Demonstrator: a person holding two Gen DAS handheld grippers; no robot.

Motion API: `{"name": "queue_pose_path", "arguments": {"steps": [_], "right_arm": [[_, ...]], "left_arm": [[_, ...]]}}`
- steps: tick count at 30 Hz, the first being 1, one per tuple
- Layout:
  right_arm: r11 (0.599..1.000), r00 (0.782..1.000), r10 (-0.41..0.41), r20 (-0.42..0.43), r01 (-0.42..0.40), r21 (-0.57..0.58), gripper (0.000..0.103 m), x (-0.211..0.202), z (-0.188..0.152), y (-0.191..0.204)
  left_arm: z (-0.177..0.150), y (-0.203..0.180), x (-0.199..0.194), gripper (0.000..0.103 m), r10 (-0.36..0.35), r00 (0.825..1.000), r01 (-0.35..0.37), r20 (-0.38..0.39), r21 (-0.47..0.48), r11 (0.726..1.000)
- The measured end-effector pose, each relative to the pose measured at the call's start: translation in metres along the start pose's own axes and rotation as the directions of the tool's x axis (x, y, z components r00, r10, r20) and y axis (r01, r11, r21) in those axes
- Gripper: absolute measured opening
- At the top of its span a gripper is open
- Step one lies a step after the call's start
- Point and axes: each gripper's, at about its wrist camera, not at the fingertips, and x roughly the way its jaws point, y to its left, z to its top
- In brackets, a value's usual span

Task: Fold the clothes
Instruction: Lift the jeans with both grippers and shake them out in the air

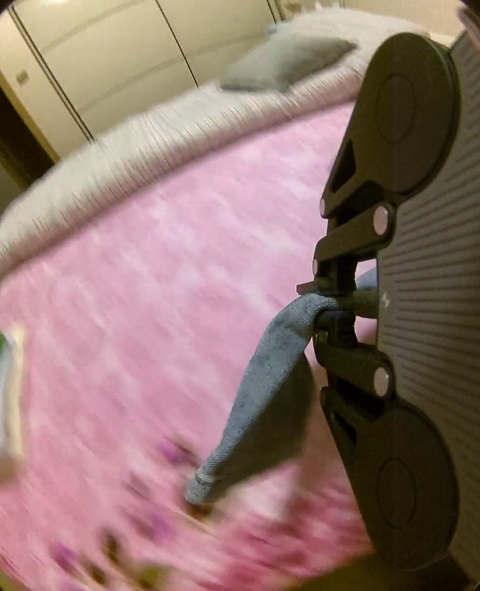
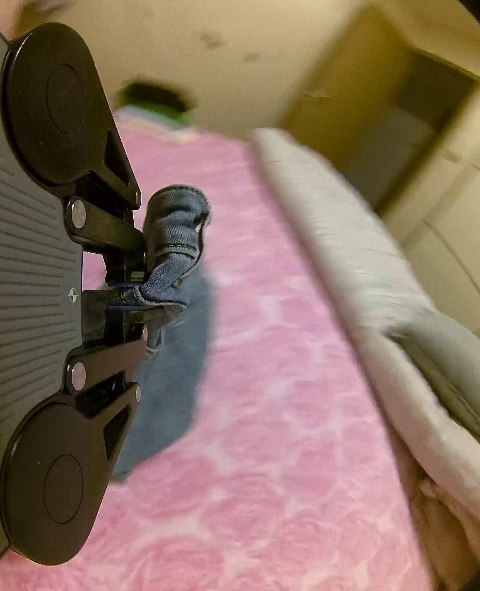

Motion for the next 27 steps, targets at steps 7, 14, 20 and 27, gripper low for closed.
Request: {"name": "queue_pose_path", "arguments": {"steps": [7,14,20,27], "right_arm": [[0.951,0.948,0.101,0.303,-0.182,0.252,0.007,-0.051,0.120,0.071],[0.823,0.724,0.282,0.630,-0.520,0.230,0.007,-0.131,0.203,0.149],[0.729,0.507,0.277,0.816,-0.664,0.165,0.007,-0.204,0.183,0.115],[0.801,0.777,-0.075,0.625,-0.327,0.502,0.007,-0.203,0.059,-0.050]], "left_arm": [[0.183,-0.124,-0.046,0.004,-0.140,0.970,0.107,0.197,0.168,0.980],[0.321,-0.210,-0.163,0.004,-0.309,0.860,0.227,0.405,0.238,0.944],[0.321,-0.200,-0.198,0.005,-0.445,0.824,0.370,0.350,0.261,0.892],[0.138,-0.078,-0.102,0.005,-0.197,0.975,0.167,0.102,0.242,0.956]]}}
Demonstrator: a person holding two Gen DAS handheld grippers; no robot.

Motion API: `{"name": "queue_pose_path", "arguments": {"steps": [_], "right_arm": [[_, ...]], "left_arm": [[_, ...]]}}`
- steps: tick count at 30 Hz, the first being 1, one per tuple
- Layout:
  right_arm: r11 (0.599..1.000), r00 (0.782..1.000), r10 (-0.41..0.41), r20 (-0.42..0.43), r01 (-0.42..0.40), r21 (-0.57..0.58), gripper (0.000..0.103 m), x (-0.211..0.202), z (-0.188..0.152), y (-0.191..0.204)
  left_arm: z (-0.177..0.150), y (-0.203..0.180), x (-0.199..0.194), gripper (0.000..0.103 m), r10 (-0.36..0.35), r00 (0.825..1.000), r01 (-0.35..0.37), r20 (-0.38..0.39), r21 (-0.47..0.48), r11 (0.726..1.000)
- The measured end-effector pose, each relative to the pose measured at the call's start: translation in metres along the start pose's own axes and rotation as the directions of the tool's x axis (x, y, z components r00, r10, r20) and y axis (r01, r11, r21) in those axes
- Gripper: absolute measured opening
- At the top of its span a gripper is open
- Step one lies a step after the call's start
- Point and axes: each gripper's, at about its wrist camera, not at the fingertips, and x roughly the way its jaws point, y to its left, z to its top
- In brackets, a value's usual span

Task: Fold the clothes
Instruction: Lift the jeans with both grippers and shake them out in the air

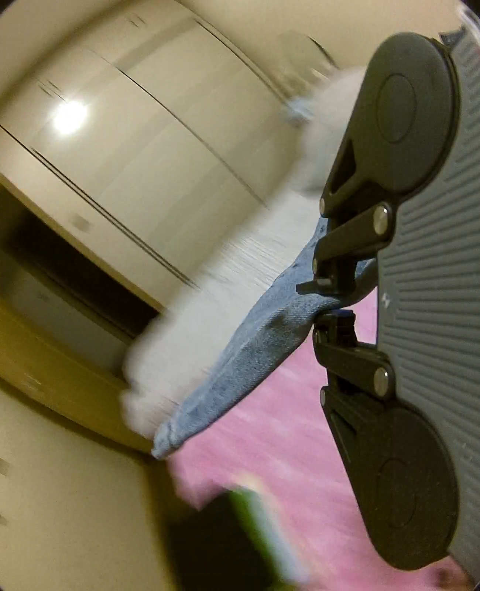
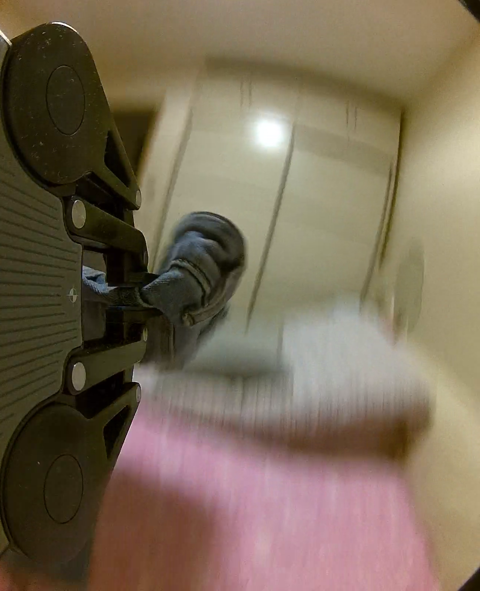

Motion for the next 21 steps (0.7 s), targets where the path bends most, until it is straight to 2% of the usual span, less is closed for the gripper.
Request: {"name": "queue_pose_path", "arguments": {"steps": [1,2,3,4,5,6,8,9,10,11,13,16,18,19,20,21], "right_arm": [[0.995,0.995,-0.096,-0.005,0.096,0.015,0.007,-0.009,0.002,-0.036],[0.981,0.981,-0.194,-0.004,0.194,0.021,0.007,-0.015,0.006,-0.071],[0.955,0.955,-0.295,-0.014,0.296,0.038,0.007,-0.016,0.007,-0.108],[0.917,0.919,-0.393,-0.026,0.394,0.054,0.007,-0.016,0.009,-0.145],[0.870,0.873,-0.486,-0.040,0.488,0.069,0.007,-0.017,0.010,-0.182],[0.815,0.819,-0.571,-0.056,0.574,0.082,0.007,-0.018,0.011,-0.218],[0.708,0.717,-0.689,-0.106,0.697,0.116,0.007,-0.023,0.001,-0.273],[0.652,0.664,-0.736,-0.130,0.748,0.128,0.007,-0.025,-0.003,-0.299],[0.631,0.644,-0.752,-0.142,0.765,0.129,0.007,-0.029,-0.005,-0.312],[0.642,0.655,-0.742,-0.141,0.755,0.132,0.007,-0.034,-0.005,-0.319],[0.698,0.706,-0.694,-0.142,0.708,0.108,0.007,-0.039,0.001,-0.315],[0.797,0.791,-0.594,-0.145,0.603,0.024,0.007,-0.045,0.005,-0.284],[0.876,0.868,-0.481,-0.122,0.482,-0.020,0.007,-0.055,0.012,-0.255],[0.905,0.898,-0.426,-0.111,0.422,-0.058,0.007,-0.059,0.014,-0.244],[0.916,0.911,-0.400,-0.103,0.392,-0.089,0.007,-0.062,0.014,-0.234],[0.917,0.914,-0.394,-0.102,0.383,-0.112,0.007,-0.065,0.013,-0.235]], "left_arm": [[-0.040,0.023,0.017,0.004,0.049,0.995,-0.052,-0.083,-0.039,0.998],[-0.081,0.045,0.035,0.004,0.086,0.984,-0.100,-0.159,-0.080,0.992],[-0.118,0.064,0.052,0.004,0.140,0.966,-0.162,-0.219,-0.088,0.983],[-0.154,0.082,0.070,0.004,0.199,0.941,-0.230,-0.275,-0.082,0.970],[-0.190,0.099,0.087,0.004,0.257,0.909,-0.296,-0.329,-0.072,0.953],[-0.221,0.113,0.099,0.004,0.315,0.876,-0.357,-0.367,-0.052,0.933],[-0.267,0.134,0.110,0.004,0.377,0.828,-0.445,-0.416,-0.078,0.892],[-0.282,0.139,0.109,0.004,0.393,0.822,-0.468,-0.412,-0.094,0.879],[-0.284,0.140,0.105,0.004,0.395,0.831,-0.464,-0.392,-0.096,0.881],[-0.282,0.140,0.101,0.004,0.391,0.843,-0.452,-0.370,-0.093,0.887],[-0.270,0.137,0.096,0.004,0.372,0.870,-0.417,-0.325,-0.081,0.905],[-0.238,0.113,0.072,0.004,0.264,0.947,-0.282,-0.184,-0.079,0.956],[-0.226,0.098,0.047,0.004,0.197,0.978,-0.202,-0.074,-0.069,0.977],[-0.226,0.097,0.038,0.004,0.193,0.980,-0.196,-0.043,-0.055,0.979],[-0.227,0.098,0.030,0.004,0.201,0.979,-0.202,-0.020,-0.040,0.979],[-0.233,0.104,0.029,0.005,0.217,0.976,-0.217,-0.020,-0.031,0.976]]}}
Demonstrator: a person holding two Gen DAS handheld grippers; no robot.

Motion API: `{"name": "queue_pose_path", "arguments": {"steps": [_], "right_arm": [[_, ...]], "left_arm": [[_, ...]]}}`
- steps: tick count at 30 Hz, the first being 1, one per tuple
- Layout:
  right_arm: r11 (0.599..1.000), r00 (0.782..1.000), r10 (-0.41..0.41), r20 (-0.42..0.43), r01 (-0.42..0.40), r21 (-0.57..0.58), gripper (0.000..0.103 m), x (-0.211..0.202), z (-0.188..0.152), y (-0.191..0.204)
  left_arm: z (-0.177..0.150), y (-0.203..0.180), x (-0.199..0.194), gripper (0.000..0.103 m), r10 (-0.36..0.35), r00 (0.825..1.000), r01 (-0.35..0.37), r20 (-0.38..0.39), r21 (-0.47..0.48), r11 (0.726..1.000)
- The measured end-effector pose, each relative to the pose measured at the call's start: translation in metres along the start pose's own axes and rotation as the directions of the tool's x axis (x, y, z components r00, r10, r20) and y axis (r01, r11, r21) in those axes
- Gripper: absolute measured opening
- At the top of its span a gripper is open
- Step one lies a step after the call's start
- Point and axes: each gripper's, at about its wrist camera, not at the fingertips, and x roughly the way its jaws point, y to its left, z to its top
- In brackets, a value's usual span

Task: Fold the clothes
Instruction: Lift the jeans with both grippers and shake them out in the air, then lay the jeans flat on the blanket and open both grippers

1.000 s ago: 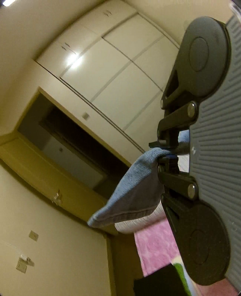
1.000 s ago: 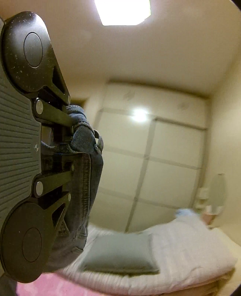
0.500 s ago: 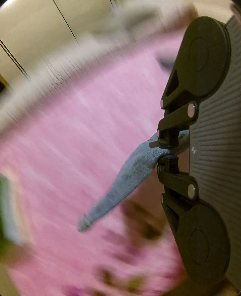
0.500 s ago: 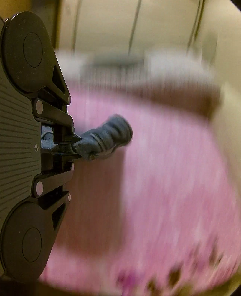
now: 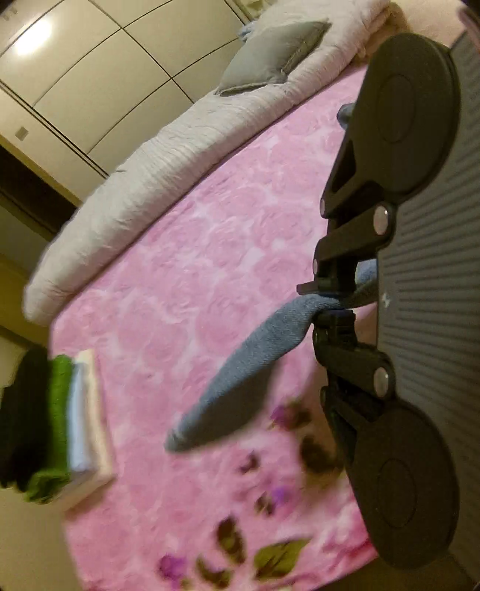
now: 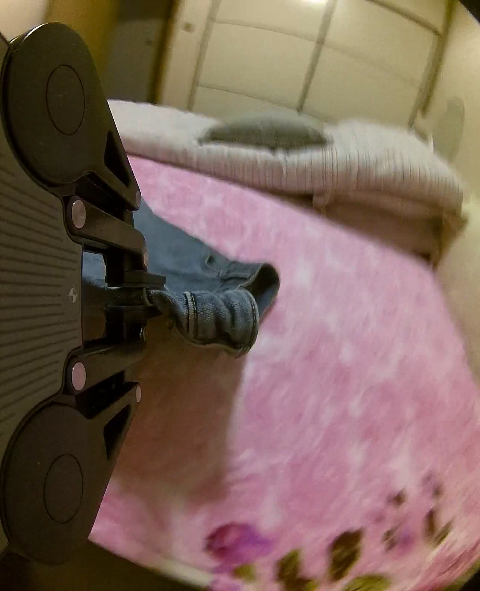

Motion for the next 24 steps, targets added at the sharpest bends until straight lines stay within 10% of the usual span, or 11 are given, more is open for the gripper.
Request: {"name": "queue_pose_path", "arguments": {"steps": [7,15,21,24], "right_arm": [[0.935,0.933,-0.338,-0.122,0.348,0.074,0.008,0.050,-0.034,-0.081],[0.857,0.857,-0.512,-0.061,0.514,0.033,0.030,0.055,-0.033,-0.065],[0.706,0.706,-0.708,0.016,0.708,-0.017,0.036,0.043,-0.042,-0.057],[0.814,0.814,-0.580,0.019,0.580,-0.003,0.036,0.030,-0.051,-0.039]], "left_arm": [[-0.063,0.037,0.064,0.010,0.319,0.921,-0.288,-0.225,0.161,0.944],[-0.052,0.052,0.056,0.018,0.350,0.918,-0.329,-0.188,0.135,0.935],[-0.031,0.056,0.024,0.016,0.385,0.911,-0.383,-0.148,0.043,0.923],[-0.026,0.027,0.024,0.017,0.321,0.932,-0.303,-0.170,0.126,0.945]]}}
